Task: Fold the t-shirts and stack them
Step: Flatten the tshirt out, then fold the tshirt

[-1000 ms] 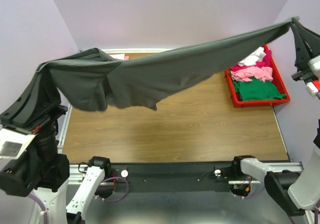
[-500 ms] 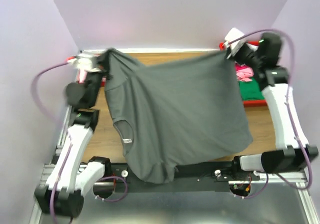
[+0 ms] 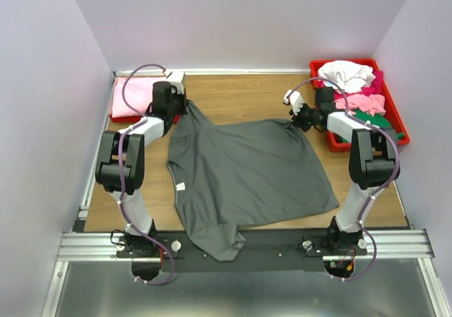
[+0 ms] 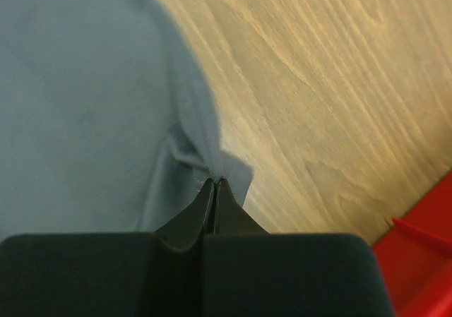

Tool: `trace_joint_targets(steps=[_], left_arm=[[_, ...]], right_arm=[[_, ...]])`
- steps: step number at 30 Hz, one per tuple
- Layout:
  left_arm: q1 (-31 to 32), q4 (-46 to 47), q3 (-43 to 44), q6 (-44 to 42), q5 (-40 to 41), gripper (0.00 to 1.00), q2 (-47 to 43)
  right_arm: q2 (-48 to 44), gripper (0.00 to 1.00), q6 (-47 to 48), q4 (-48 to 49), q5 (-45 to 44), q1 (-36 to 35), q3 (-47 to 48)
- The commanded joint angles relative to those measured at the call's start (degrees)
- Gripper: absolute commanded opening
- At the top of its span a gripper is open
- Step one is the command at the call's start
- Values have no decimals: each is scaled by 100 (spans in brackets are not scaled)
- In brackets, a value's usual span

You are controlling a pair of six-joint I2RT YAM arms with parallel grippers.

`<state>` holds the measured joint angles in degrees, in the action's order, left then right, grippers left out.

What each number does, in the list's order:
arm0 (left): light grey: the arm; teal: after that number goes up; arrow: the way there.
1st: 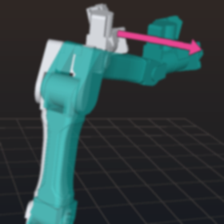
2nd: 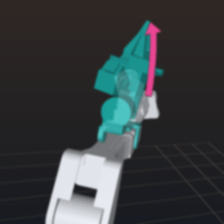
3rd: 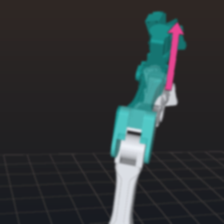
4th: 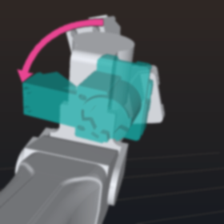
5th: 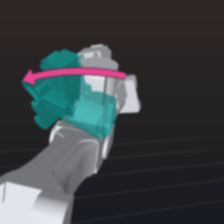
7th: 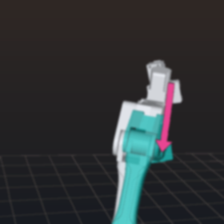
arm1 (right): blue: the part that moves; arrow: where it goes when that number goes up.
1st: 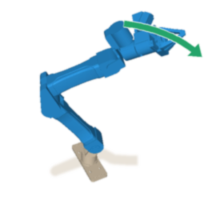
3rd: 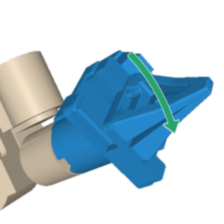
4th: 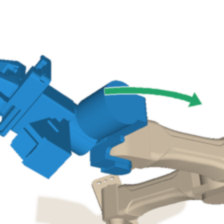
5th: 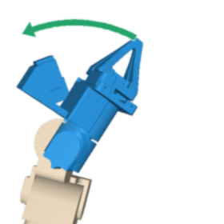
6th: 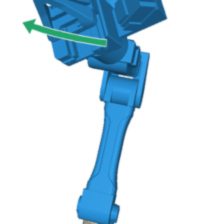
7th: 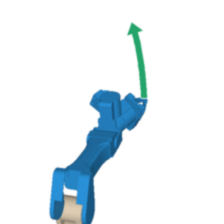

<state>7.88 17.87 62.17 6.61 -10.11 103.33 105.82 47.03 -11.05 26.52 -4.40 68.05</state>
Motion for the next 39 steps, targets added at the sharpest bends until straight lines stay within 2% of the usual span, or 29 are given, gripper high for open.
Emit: trace_joint_targets(steps=[1,12,23,30,39], left_arm=[[-23,-730,838,-283,53,0,476],[-23,-636,718,-608,-44,0,188],[-23,-293,58,-635,35,0,-919],[-23,-354,-3,-784,-52,0,-973],[-15,-381,85,-776,-422,0,-832]], right_arm=[[263,0,-158,481,-208,-52,480],[369,0,-150,499,-578,-52,902],[878,0,246,551,-955,-52,1386],[1116,0,377,578,-1088,-52,1544],[862,0,395,578,-842,-43,1422]])
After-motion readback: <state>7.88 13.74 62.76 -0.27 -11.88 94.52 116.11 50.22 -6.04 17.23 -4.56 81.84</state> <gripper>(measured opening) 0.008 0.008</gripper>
